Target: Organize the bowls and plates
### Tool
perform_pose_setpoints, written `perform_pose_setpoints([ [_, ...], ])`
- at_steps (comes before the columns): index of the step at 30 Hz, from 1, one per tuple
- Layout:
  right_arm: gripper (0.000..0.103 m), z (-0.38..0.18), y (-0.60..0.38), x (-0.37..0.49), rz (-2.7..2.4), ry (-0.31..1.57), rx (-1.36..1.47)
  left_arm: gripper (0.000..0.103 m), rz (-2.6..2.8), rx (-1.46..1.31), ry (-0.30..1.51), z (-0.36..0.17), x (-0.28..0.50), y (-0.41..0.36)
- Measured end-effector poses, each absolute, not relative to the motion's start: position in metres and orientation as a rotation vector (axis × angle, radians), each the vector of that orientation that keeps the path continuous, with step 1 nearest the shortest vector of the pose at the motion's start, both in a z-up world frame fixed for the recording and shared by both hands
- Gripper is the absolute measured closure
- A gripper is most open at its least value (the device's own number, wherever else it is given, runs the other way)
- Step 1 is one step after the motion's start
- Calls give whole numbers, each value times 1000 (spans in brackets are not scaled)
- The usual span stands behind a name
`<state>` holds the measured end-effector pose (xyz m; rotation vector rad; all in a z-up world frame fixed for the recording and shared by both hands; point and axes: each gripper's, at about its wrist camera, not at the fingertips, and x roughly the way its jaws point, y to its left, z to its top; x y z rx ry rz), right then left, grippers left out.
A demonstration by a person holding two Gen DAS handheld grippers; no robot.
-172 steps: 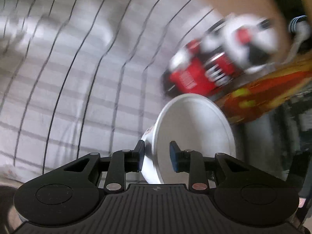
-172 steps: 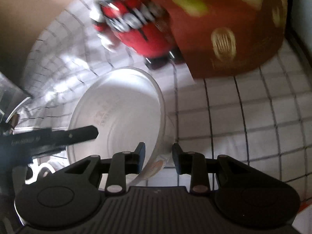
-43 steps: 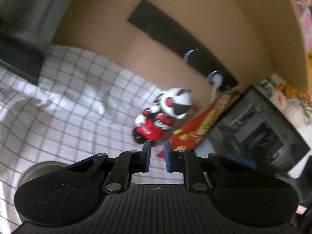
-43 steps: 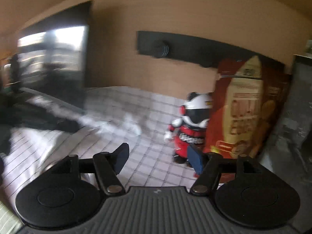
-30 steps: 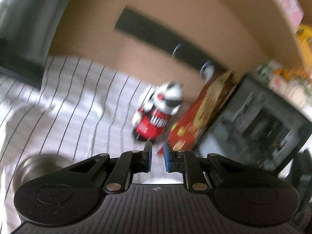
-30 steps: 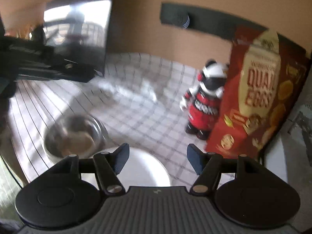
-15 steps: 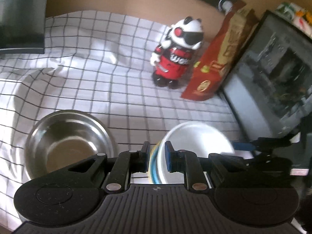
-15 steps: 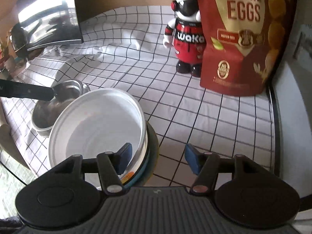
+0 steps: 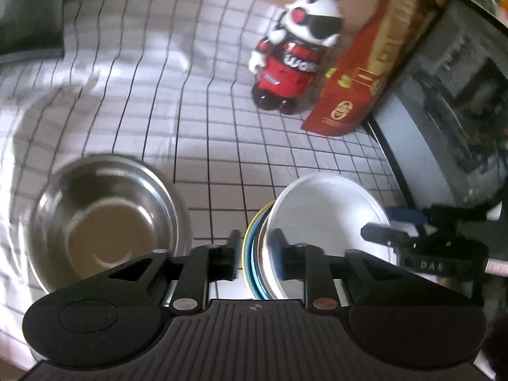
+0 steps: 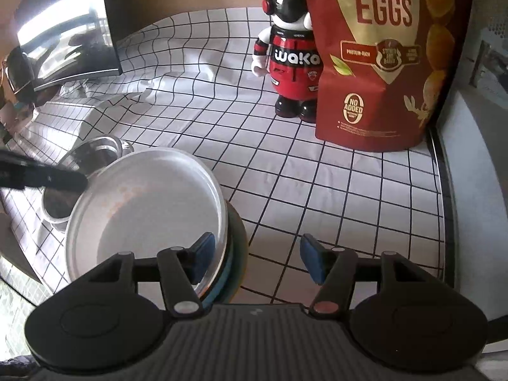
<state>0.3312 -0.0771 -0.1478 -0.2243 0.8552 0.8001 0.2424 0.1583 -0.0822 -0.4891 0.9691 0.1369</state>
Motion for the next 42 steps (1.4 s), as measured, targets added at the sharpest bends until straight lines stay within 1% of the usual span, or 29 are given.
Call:
perform_pose_setpoints([
  [1, 43, -149, -77, 334, 797, 860, -214, 66, 145, -516, 978, -85, 244, 162],
  [4, 43, -154, -76, 343, 765, 870, -203, 67, 136, -584, 955, -86, 248, 168],
  [6, 43, -159, -75, 350, 757, 891, -189, 67, 131, -580, 965, -87, 253, 168],
  [10, 43, -164, -77, 357, 762, 950, -136, 58, 135, -571, 1008, -97, 262, 170],
  [13, 43, -176, -77, 365, 807, 1078, -36, 55, 142, -610, 1044, -110, 265, 174],
  [16, 43, -189, -75, 364, 837, 1174, 39, 55, 121, -638, 1076, -122, 267, 175],
  [19, 43, -202, -69, 361, 853, 1240, 78, 59, 103, -662, 1097, -132, 267, 171],
  [21, 43, -211, -65, 359, 850, 1273, 91, 59, 89, -699, 1102, -138, 267, 170],
  [27, 43, -235, -60, 363, 893, 1390, 246, 58, 93, -805, 1100, -151, 260, 172],
  [30, 43, -238, -61, 363, 911, 1409, 312, 57, 102, -843, 1096, -152, 257, 175],
  [42, 43, -232, -37, 351, 956, 1406, 227, 57, 139, -857, 1109, -148, 227, 182],
])
